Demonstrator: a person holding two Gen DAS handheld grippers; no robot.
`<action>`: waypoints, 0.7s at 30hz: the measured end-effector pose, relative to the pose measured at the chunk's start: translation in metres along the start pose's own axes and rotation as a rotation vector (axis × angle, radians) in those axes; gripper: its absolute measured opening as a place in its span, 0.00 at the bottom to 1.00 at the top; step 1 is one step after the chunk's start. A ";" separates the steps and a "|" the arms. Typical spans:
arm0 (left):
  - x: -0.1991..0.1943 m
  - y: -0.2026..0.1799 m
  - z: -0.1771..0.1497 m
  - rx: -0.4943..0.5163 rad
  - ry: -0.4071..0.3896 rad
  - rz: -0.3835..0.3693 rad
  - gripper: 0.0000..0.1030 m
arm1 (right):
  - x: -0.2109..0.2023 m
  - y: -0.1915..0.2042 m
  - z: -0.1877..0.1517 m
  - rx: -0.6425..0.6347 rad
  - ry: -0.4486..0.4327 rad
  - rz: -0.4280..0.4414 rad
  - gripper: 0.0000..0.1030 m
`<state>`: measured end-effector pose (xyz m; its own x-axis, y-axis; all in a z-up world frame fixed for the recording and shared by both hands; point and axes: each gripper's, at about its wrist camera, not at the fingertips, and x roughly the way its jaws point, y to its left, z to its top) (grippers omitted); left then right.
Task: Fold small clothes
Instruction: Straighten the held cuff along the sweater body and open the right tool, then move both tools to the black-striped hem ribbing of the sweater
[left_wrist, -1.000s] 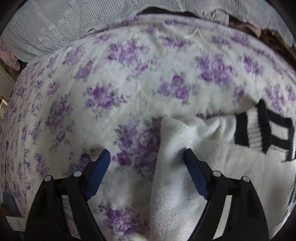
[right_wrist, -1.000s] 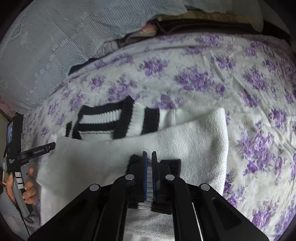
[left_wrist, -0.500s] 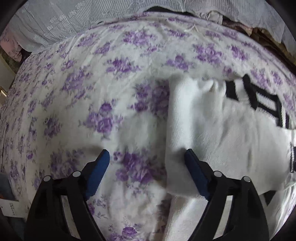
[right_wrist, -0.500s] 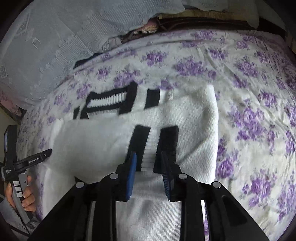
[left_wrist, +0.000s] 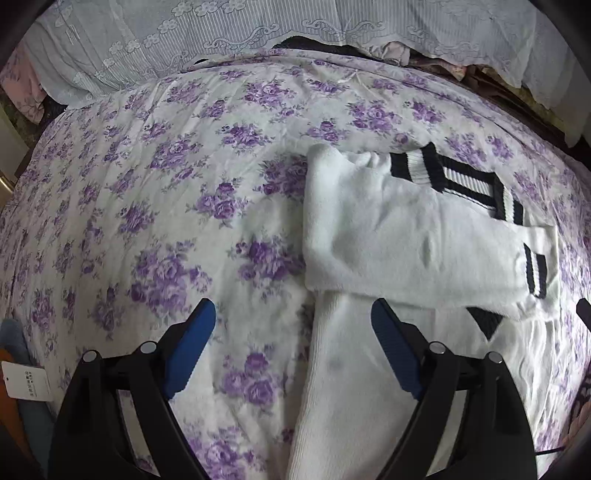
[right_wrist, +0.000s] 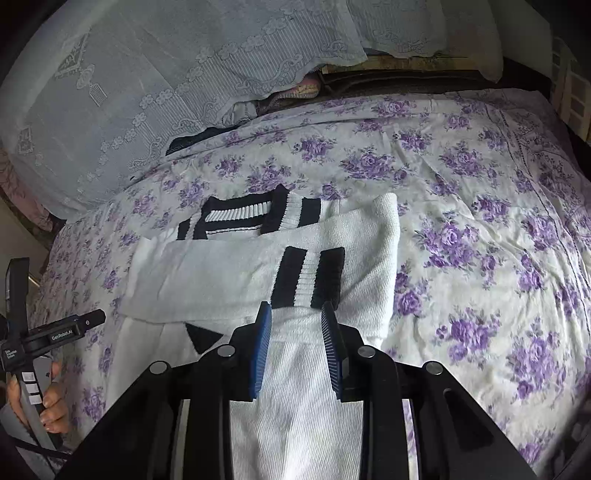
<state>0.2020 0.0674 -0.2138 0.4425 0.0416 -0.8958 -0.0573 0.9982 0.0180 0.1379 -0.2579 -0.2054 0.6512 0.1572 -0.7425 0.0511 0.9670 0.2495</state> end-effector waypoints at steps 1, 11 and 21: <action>-0.006 -0.001 -0.007 0.002 -0.001 -0.004 0.81 | -0.009 0.001 -0.004 -0.003 -0.012 0.008 0.28; -0.064 -0.008 -0.063 0.058 -0.039 -0.027 0.81 | -0.085 0.004 -0.022 0.038 -0.325 0.036 0.74; -0.102 0.006 -0.100 0.051 -0.068 0.018 0.81 | 0.009 0.023 -0.074 -0.010 -0.168 -0.063 0.77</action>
<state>0.0675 0.0644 -0.1667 0.5014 0.0601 -0.8631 -0.0207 0.9981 0.0575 0.0885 -0.2193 -0.2521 0.7647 0.0616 -0.6415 0.0886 0.9759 0.1993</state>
